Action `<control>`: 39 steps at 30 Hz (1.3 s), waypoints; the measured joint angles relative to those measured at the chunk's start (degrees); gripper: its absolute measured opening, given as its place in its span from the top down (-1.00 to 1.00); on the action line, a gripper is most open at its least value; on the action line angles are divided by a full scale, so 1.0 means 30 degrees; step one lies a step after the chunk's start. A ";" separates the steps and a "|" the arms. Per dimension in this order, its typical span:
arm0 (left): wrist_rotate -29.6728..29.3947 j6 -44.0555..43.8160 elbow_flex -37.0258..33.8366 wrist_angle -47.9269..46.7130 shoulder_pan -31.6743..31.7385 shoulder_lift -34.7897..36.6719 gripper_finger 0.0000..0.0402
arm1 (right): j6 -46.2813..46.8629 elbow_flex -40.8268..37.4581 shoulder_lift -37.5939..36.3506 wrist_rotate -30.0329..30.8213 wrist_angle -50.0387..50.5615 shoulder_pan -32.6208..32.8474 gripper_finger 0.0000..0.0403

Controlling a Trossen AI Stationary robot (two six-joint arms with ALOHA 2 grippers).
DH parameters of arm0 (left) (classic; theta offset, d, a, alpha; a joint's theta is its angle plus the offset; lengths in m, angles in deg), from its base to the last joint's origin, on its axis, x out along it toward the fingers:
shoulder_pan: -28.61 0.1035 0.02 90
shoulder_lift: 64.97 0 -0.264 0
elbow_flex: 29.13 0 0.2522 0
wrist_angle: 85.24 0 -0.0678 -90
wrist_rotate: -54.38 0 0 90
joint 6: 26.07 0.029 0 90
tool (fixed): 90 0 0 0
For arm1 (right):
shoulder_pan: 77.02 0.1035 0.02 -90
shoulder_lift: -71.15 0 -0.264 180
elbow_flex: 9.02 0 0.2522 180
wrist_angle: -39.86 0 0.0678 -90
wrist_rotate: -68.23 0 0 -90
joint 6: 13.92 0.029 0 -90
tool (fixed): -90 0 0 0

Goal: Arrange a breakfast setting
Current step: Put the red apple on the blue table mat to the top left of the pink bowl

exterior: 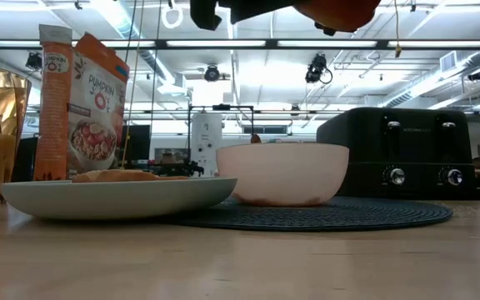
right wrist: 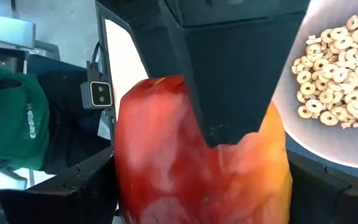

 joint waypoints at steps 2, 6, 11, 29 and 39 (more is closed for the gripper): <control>-0.0074 -0.0143 0.0126 -0.0242 0.0002 0.0000 -0.59 | 0.0007 -0.0003 0.0000 -0.0080 0.0003 -0.0102 -0.71; -0.1033 -0.0822 0.0994 -0.2313 -0.0014 0.0015 -0.59 | 0.0026 -0.0007 0.0000 -0.0183 0.0114 -0.0197 -0.71; -0.1067 -0.2453 0.1653 -0.3450 -0.0234 -0.0022 -0.59 | 0.0080 -0.0007 0.0007 -0.0107 0.0300 -0.0201 -0.71; -0.2111 -0.0391 0.1719 -0.3155 -0.0659 -0.0022 -0.93 | 0.0641 0.0022 0.0007 0.0038 0.0155 -0.0136 -0.71; -0.0283 0.0409 0.1708 -0.3056 0.0270 -0.0189 -0.96 | 0.0688 0.0022 0.0015 -0.0229 -0.1245 -0.0450 -0.71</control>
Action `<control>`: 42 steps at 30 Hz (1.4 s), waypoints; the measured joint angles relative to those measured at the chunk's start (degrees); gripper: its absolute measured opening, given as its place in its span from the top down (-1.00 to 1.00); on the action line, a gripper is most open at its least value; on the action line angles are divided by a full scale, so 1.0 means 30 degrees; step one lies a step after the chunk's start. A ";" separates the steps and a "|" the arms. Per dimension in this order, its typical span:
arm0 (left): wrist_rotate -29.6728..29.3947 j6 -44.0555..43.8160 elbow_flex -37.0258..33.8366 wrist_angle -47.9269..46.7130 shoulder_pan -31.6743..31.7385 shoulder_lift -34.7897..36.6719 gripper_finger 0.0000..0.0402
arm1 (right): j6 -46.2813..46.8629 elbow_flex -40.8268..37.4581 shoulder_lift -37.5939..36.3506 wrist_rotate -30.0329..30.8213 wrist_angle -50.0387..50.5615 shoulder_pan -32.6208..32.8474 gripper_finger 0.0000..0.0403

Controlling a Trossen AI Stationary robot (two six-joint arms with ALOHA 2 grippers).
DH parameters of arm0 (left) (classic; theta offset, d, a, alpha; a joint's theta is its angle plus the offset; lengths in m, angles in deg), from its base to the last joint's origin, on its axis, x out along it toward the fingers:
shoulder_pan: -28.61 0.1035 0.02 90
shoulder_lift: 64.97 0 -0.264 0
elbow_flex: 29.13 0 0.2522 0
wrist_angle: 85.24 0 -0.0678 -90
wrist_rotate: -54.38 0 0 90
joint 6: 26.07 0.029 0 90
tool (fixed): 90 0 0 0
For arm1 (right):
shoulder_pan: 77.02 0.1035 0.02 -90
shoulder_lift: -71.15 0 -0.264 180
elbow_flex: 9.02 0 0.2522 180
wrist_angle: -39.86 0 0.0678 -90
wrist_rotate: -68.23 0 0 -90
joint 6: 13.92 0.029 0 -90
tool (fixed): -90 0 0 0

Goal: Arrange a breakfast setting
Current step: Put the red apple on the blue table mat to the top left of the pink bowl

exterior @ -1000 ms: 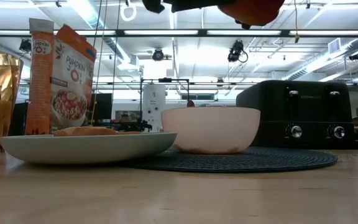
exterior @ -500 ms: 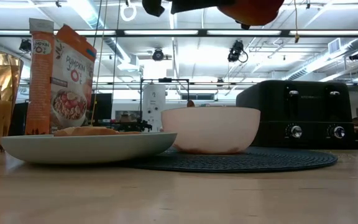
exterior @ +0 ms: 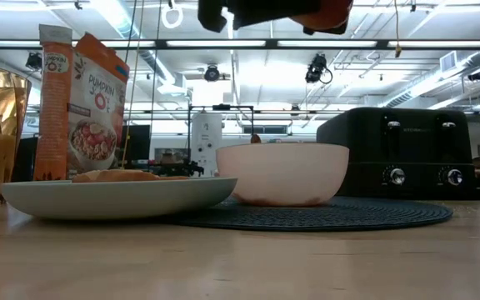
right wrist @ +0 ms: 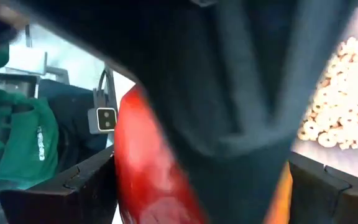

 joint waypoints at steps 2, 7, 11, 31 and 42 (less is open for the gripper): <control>0.0188 -0.0280 -0.0018 0.0312 0.0064 0.0000 -0.92 | -0.0098 0.0000 -0.0022 -0.0086 -0.0147 -0.0002 -0.71; 0.0825 -0.0359 -0.0019 0.0645 -0.0094 0.0000 -0.75 | -0.0407 0.0000 -0.0036 -0.0229 -0.0433 -0.0036 -0.71; 0.0660 -0.0601 -0.0033 0.0802 -0.0182 0.0000 -0.68 | -0.0612 0.0000 -0.0036 -0.0285 -0.0423 -0.0053 -0.73; -0.0639 -0.3826 -0.0028 -0.0385 -0.2215 0.0463 -0.68 | -0.0607 0.0007 -0.3284 0.4349 0.2795 0.1684 -0.90; 0.4583 -1.2755 -0.5439 0.6211 0.1356 0.5269 -0.68 | -0.5223 -0.0597 -0.2185 2.0444 -0.1463 0.8328 -0.76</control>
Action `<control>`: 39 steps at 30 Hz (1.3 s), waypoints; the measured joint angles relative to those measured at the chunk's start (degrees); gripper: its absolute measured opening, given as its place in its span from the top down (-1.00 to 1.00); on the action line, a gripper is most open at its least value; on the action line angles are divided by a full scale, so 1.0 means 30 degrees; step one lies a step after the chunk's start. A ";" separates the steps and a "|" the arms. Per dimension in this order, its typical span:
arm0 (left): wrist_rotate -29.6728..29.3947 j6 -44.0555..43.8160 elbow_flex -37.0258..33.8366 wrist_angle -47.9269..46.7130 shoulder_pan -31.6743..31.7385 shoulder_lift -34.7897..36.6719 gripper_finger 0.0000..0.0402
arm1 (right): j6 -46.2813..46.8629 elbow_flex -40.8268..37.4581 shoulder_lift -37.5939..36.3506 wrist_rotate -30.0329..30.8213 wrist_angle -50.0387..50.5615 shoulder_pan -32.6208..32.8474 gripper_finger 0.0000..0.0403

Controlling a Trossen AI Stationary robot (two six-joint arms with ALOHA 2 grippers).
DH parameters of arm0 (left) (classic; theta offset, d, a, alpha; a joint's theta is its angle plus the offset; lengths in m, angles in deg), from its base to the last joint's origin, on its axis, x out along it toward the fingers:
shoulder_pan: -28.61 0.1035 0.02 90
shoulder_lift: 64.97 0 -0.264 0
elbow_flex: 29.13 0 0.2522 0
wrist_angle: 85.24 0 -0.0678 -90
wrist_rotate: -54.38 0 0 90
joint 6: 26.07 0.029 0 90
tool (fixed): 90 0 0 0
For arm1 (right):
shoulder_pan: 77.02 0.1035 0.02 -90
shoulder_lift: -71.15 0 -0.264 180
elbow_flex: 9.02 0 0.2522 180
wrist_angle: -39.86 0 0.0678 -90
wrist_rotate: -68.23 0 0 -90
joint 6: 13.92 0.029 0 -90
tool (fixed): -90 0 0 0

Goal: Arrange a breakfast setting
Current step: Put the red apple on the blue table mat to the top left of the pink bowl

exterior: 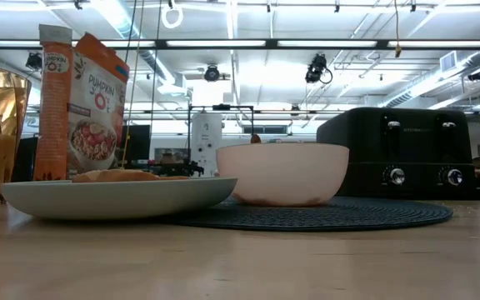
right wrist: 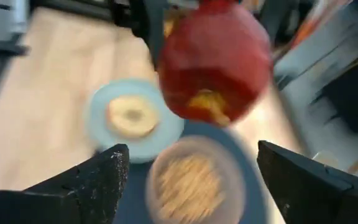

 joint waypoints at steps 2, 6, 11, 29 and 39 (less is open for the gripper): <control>0.1551 -0.1957 -0.1113 0.2513 0.0757 0.0059 -0.68 | -0.2356 -0.0007 0.0849 0.2519 -0.1603 0.0242 -0.71; 0.3731 -0.4559 -0.2412 0.5431 0.1615 0.0079 -0.68 | -0.8339 -0.0007 0.1950 0.5664 -0.5292 0.0257 -0.59; 0.4234 -0.5176 -0.2658 0.5757 0.1445 0.0078 -0.70 | -1.1579 -0.0007 0.2164 0.4617 -0.8280 0.0202 -0.38; 0.4848 -0.5713 -0.2637 0.6845 0.1048 0.0071 -0.72 | -1.1572 -0.0007 0.1777 0.2762 -0.8693 -0.0041 0.37; 0.4819 -0.5075 -0.2629 0.6817 0.1048 0.0071 -0.72 | -1.0542 -0.0007 0.1763 0.2365 -0.9002 -0.0574 0.82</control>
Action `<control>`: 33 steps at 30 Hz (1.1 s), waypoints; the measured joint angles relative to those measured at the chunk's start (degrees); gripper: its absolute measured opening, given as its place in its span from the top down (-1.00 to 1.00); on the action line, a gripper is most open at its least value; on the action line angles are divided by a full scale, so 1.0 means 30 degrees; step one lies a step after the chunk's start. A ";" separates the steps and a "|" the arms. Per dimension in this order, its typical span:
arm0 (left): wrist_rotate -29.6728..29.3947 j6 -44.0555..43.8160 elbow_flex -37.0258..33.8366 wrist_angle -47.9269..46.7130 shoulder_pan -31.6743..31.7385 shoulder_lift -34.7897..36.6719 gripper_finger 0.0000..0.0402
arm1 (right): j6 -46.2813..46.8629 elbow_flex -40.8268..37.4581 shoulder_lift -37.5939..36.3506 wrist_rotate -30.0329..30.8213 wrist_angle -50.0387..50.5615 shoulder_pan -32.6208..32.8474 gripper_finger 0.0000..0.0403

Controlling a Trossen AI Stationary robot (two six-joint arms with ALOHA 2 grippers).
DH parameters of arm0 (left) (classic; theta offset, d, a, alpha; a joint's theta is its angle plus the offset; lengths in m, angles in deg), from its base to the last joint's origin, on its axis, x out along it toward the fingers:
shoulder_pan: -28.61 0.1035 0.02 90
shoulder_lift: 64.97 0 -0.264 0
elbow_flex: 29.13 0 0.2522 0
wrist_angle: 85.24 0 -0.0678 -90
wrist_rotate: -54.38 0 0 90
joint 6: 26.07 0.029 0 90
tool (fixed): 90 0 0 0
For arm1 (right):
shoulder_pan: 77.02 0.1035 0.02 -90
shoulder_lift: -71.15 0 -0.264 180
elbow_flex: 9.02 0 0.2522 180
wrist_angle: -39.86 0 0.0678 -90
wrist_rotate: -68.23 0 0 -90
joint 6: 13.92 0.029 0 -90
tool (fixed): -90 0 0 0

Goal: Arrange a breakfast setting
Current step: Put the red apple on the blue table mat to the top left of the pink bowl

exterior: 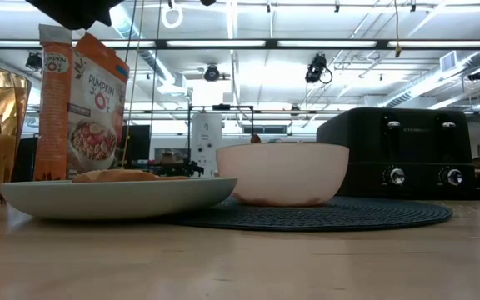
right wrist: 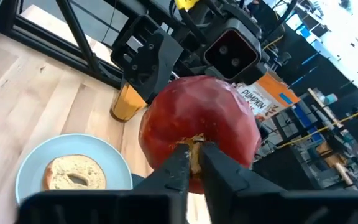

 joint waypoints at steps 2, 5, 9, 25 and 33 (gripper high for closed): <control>0.0001 0.0279 0.0000 -0.0118 0.0001 0.0007 -0.73 | 0.0091 0.0000 0.0000 -0.0258 0.0010 -0.0036 0.92; -0.0294 0.0943 0.0000 -0.0405 -0.0015 0.0007 -0.75 | 0.0476 0.0000 0.0000 -0.0382 -0.0143 -0.0056 0.92; -0.0598 0.0928 0.0015 -0.0978 0.0000 0.0015 -0.76 | 0.1641 0.0000 -0.0113 -0.0631 0.0169 -0.0163 0.92; -0.5724 0.7352 0.2877 -0.9257 -0.0835 -0.2181 -0.77 | 1.3056 0.0998 -0.0765 -1.0925 0.9932 -0.3617 0.92; -0.7022 0.6795 0.3566 -1.0951 -0.0478 -0.2441 -0.77 | 1.3772 0.1151 -0.0743 -1.2376 1.1054 -0.4127 0.92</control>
